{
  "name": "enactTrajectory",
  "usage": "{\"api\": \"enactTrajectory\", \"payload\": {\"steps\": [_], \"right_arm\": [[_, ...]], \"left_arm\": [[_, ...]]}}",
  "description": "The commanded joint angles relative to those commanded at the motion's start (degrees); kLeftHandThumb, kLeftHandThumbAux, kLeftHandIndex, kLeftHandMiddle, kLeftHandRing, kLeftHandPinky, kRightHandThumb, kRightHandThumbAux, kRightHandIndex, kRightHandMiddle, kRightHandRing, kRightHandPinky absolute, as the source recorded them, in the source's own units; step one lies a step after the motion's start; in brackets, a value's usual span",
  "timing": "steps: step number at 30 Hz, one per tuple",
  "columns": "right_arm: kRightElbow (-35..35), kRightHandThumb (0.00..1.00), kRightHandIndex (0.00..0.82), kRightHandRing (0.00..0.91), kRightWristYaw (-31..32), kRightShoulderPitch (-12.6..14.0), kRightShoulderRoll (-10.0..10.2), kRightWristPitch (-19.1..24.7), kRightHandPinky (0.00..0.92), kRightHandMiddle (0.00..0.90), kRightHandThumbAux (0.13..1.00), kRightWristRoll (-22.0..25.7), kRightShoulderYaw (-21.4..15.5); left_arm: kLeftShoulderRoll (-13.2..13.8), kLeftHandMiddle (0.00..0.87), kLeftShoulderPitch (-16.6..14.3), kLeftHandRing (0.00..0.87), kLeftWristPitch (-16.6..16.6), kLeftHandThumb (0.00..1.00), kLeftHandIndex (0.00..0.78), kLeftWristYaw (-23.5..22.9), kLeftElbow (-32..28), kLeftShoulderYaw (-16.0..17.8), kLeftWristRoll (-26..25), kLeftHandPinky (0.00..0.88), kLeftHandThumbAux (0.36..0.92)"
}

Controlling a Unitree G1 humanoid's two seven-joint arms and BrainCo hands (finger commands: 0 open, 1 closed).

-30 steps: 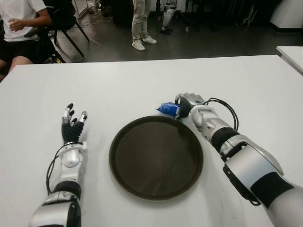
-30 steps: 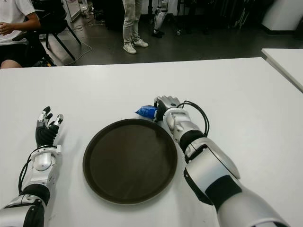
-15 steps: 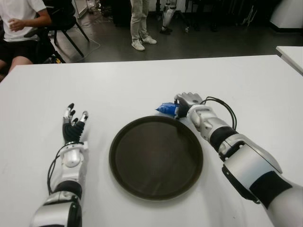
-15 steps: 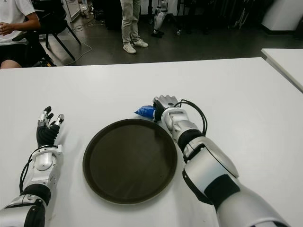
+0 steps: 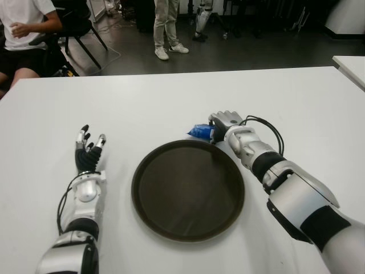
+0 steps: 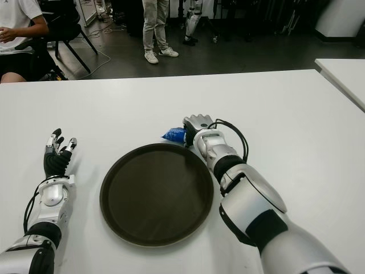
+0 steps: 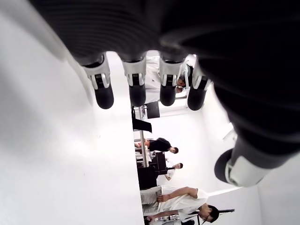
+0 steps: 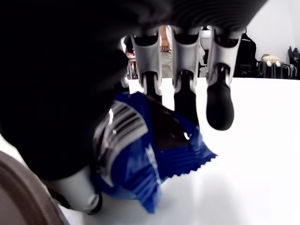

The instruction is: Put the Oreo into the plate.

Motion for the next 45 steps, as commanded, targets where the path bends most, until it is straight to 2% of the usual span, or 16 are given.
{"api": "enactTrajectory", "payload": {"steps": [5,10,11,12,13,16,31,39,45], "right_arm": [[0.00,0.240,0.567,0.725,-0.89,0.36,-0.06,-0.02,0.728,0.720,0.856,0.35,-0.22],[0.01,0.247,0.554,0.699,-1.20,0.47,-0.12,-0.11,0.697,0.695,0.855,0.66,-0.58],[0.02,0.405,0.509,0.688,-1.26,0.50,-0.14,-0.11,0.685,0.682,0.811,0.68,-0.63],[0.03,0.507,0.480,0.681,-1.31,0.51,-0.15,-0.10,0.677,0.674,0.783,0.68,-0.67],[0.03,0.572,0.461,0.675,-1.35,0.52,-0.15,-0.09,0.671,0.669,0.765,0.68,-0.70],[0.02,0.650,0.439,0.680,-2.02,0.60,-0.23,0.03,0.675,0.679,0.742,0.61,-0.73],[-0.17,0.694,0.425,0.664,-4.50,0.95,-0.25,-0.07,0.651,0.665,0.730,2.00,-2.79],[-0.31,0.693,0.431,0.721,-4.20,0.19,0.39,0.78,0.722,0.717,0.728,2.23,-3.70],[-0.35,0.695,0.431,0.726,-3.22,0.08,0.36,1.03,0.719,0.719,0.728,2.44,-4.38]], "left_arm": [[0.35,0.015,-0.07,0.000,0.25,0.334,0.006,0.67,0.18,-0.42,0.74,0.000,0.606],[0.46,0.016,-0.09,0.000,0.29,0.328,0.013,0.77,0.24,-0.54,0.95,0.000,0.604],[0.46,0.016,-0.09,0.000,0.27,0.328,0.014,0.78,0.24,-0.55,0.97,0.000,0.607],[0.44,0.016,-0.08,0.000,0.24,0.329,0.015,0.74,0.21,-0.54,0.94,0.000,0.609],[0.43,0.016,-0.07,0.000,0.23,0.329,0.015,0.70,0.19,-0.52,0.92,0.000,0.611],[0.42,0.015,-0.07,0.000,0.22,0.333,0.013,0.74,0.18,-0.51,0.92,0.000,0.612],[0.21,0.013,-0.07,0.000,0.33,0.351,0.010,0.28,0.08,-0.07,0.26,0.000,0.594],[0.02,0.015,0.05,0.000,0.22,0.370,0.005,-0.87,-0.31,0.14,-0.30,0.000,0.598],[-0.05,0.014,0.11,0.000,0.05,0.381,0.009,-0.71,-0.47,0.17,-0.30,0.000,0.606]]}}
